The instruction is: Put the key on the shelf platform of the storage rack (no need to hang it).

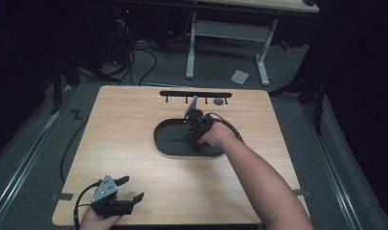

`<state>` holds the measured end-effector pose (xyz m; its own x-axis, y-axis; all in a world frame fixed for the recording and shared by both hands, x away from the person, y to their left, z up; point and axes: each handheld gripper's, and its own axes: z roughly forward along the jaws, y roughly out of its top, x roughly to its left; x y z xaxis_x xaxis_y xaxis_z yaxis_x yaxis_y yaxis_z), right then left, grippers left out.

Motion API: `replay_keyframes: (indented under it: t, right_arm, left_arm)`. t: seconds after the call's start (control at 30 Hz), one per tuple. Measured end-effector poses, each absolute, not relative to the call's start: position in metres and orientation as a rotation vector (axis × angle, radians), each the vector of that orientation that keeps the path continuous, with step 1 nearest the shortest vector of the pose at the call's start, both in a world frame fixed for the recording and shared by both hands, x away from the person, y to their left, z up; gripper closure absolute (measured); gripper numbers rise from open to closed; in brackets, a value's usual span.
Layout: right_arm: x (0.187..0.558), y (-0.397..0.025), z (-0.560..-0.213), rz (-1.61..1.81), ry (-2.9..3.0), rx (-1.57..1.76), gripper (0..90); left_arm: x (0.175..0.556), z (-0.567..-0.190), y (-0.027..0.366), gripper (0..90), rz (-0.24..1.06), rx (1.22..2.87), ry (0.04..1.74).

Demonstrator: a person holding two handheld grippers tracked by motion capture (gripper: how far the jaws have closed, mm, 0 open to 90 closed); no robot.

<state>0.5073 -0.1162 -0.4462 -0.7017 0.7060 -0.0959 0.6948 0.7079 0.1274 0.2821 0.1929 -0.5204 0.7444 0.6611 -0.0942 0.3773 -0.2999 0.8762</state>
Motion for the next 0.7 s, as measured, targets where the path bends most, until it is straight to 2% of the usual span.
replay_keyframes:
  t: [0.7]
  right_arm:
    - [0.504, -0.145, -0.483, 0.079, 2.773, 1.21, 48.7]
  left_arm:
    - [0.282, -0.521, 0.192, 18.6, 0.347, 1.931, 0.793]
